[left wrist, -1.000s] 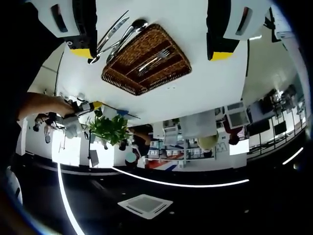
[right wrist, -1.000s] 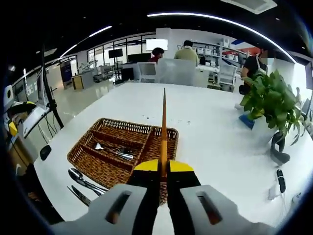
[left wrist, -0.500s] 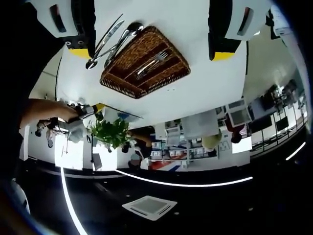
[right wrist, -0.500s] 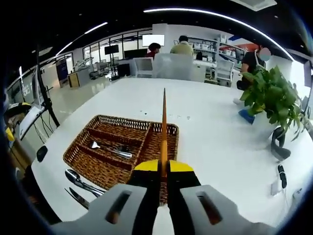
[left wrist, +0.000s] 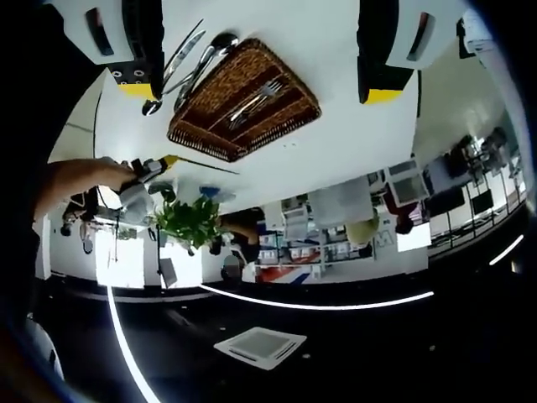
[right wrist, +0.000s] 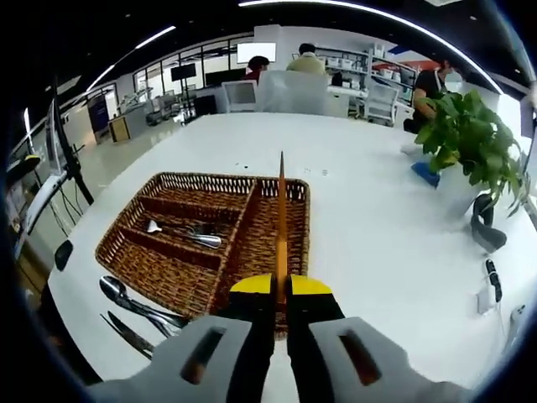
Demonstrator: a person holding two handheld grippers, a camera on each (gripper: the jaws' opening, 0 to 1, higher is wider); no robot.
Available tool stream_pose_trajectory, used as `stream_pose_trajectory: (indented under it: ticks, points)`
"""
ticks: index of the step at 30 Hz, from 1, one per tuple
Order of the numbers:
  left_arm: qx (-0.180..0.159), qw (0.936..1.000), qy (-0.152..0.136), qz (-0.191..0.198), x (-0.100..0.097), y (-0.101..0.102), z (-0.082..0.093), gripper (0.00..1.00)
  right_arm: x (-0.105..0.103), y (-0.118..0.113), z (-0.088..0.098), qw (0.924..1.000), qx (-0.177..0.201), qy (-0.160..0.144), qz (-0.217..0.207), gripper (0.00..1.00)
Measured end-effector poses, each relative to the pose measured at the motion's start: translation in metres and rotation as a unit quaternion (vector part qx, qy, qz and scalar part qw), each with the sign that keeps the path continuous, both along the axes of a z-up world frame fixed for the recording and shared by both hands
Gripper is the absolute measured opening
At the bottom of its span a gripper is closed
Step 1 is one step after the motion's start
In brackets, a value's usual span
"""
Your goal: Arrange the knives, forks, and spoons in their matching storage slots by inserting each utensil handle-first until every utensil is classified and aligned in the correct compartment
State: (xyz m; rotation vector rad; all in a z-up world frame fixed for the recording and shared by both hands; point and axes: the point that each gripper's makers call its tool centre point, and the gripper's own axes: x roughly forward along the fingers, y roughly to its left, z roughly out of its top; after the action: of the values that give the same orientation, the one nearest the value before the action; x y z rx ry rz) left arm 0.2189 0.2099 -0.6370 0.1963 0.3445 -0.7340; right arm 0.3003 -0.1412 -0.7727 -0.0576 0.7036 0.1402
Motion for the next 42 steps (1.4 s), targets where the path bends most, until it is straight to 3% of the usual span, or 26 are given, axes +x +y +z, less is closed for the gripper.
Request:
stream_pose_trajectory:
  ticks: [12,19,26,42]
  points:
    - [-0.013,0.9998,-0.003,0.017,-0.003,0.006,0.002,1.0,-0.001,0.002,-0.032,0.999,-0.008,0.044,0.003,0.0]
    - [-0.013,0.9996,-0.001,0.025,-0.006,0.012,0.002,1.0,0.007,0.009,-0.041,0.9984,-0.011,0.054,0.006,0.0]
    - [-0.014,0.9992,-0.003,0.037,-0.005,0.02,0.002,1.0,0.004,0.014,-0.063,0.9958,-0.012,0.09,0.011,0.0]
    - [-0.011,0.999,-0.004,0.042,-0.006,0.023,0.002,1.0,0.004,0.022,-0.08,0.992,0.002,0.126,0.011,0.02]
